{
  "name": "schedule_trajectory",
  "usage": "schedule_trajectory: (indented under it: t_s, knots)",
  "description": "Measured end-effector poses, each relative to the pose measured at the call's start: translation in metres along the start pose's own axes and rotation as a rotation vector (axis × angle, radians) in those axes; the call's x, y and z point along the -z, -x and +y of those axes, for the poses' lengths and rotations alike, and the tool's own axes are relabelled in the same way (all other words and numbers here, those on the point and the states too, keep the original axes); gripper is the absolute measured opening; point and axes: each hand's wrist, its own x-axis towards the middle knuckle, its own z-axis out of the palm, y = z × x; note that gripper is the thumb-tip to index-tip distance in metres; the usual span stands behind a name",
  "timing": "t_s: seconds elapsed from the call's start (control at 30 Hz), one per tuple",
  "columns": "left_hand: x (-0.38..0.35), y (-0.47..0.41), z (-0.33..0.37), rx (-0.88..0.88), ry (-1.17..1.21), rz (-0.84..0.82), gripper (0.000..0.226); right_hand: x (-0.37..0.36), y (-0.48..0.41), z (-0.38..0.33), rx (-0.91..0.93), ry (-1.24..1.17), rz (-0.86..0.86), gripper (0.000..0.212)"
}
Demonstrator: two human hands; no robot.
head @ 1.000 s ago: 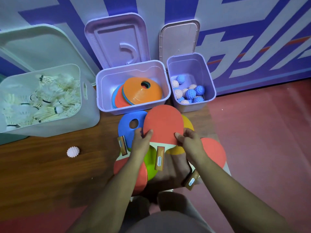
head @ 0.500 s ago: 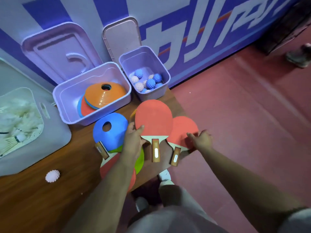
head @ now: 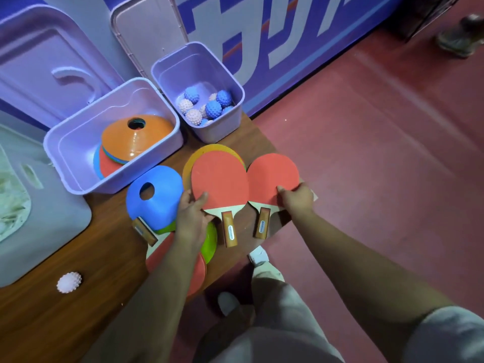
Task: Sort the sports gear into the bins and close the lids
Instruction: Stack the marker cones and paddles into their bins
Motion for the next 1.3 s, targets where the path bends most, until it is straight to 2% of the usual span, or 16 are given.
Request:
schedule_trajectory:
  t_s: [0.07, 0.1, 0.23, 0.37, 0.43, 0.5, 0.57, 0.77, 0.83, 0.97, 1.1, 1.23, 1.3]
  knots:
    - [0.006, 0.004, 0.005, -0.005, 0.021, -0.001, 0.024, 0.008, 0.011, -0.003, 0.055, -0.175, 0.006, 0.032]
    - [0.009, 0.005, 0.008, -0.005, 0.031, 0.001, 0.021, 0.014, 0.018, -0.006, 0.075, -0.237, 0.009, 0.028]
    - [0.018, 0.015, 0.028, -0.029, 0.087, 0.006, 0.023, 0.038, 0.046, -0.028, 0.125, -0.455, -0.020, 0.029]
    - [0.023, 0.036, 0.048, -0.050, 0.150, -0.055, 0.022, 0.035, 0.079, -0.052, 0.152, -0.589, -0.208, 0.011]
    - [0.027, 0.048, 0.055, -0.047, 0.177, -0.122, 0.017, 0.022, 0.100, -0.060, 0.165, -0.603, -0.264, 0.016]
    - [0.037, 0.065, 0.060, -0.052, 0.220, -0.188, 0.012, 0.007, 0.126, -0.068, 0.197, -0.590, -0.298, 0.023]
    - [0.050, 0.081, 0.063, -0.065, 0.272, -0.226, 0.013, -0.008, 0.150, -0.072, 0.220, -0.573, -0.314, 0.022]
    - [0.101, 0.119, 0.069, -0.102, 0.426, -0.203, 0.008, -0.048, 0.208, -0.070, 0.266, -0.518, -0.355, 0.030]
    - [0.122, 0.131, 0.072, -0.142, 0.466, -0.190, 0.008, -0.062, 0.227, -0.071, 0.321, -0.469, -0.374, 0.025]
    - [0.161, 0.147, 0.082, -0.222, 0.438, -0.165, 0.010, -0.093, 0.267, -0.082, 0.319, -0.468, -0.592, 0.018]
    - [0.199, 0.155, 0.097, -0.275, 0.344, -0.053, 0.014, -0.126, 0.292, -0.096, 0.349, -0.371, -0.716, 0.027]
    - [0.238, 0.159, 0.122, -0.302, 0.194, 0.137, 0.012, -0.161, 0.301, -0.114, 0.434, -0.219, -0.812, 0.033]
    - [0.256, 0.160, 0.137, -0.292, 0.133, 0.220, 0.012, -0.173, 0.311, -0.126, 0.460, -0.157, -0.904, 0.030]
